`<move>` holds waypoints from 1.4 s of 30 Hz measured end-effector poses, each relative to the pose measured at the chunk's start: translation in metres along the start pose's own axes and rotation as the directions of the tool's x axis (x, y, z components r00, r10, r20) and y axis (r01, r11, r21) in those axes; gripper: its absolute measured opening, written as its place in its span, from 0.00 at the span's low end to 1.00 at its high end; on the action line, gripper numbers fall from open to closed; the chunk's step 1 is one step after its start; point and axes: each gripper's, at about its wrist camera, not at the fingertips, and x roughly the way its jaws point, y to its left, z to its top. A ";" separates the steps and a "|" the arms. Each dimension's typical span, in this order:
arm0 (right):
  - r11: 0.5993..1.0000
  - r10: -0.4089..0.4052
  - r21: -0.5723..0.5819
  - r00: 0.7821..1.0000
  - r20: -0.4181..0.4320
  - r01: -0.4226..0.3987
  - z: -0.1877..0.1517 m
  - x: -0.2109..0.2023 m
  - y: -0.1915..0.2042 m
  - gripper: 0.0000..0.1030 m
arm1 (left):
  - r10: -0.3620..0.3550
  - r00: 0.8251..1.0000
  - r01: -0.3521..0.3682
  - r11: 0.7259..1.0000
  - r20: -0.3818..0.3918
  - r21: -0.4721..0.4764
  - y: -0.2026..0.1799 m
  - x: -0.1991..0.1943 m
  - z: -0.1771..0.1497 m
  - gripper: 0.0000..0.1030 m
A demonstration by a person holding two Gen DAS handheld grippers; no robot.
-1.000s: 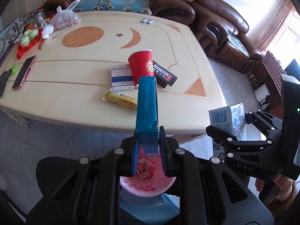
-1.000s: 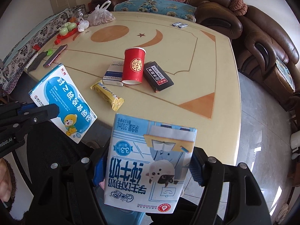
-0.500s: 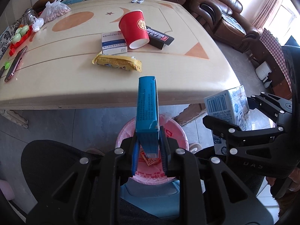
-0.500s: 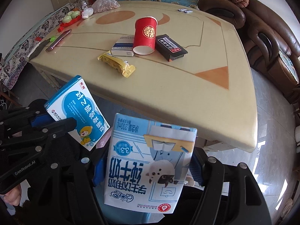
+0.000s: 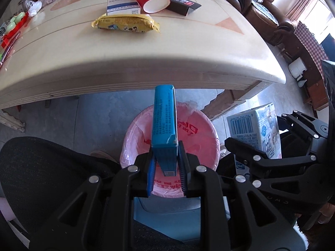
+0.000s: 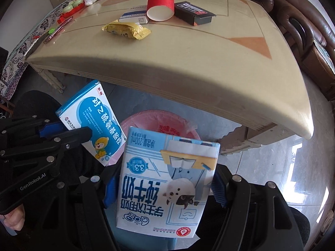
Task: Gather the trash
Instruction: 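Carry the blue box and milk carton with both tools down over the pink bin, then open both grippers to drop the blue box and milk carton into the bin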
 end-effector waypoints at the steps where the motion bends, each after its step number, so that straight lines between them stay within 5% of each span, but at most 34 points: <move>1: 1.000 0.000 0.005 1.000 -0.007 0.000 -0.001 0.005 -0.001 0.67 | -0.006 1.000 0.006 1.000 -0.011 0.001 0.000 0.005 -0.001 0.19; 21: 0.991 0.021 0.134 0.991 -0.129 -0.003 -0.024 0.108 -0.027 0.67 | -0.047 0.974 0.033 0.997 -0.224 -0.068 0.015 0.107 -0.009 0.19; 36: 0.986 0.035 0.164 0.973 -0.226 0.002 -0.032 0.164 -0.039 0.67 | -0.132 0.925 0.094 0.988 -0.356 -0.124 0.025 0.165 -0.005 0.19; 42: 0.985 0.051 0.170 0.967 -0.251 -0.008 -0.032 0.175 -0.040 0.67 | -0.116 0.918 0.063 0.987 -0.379 -0.150 0.032 0.175 -0.007 0.19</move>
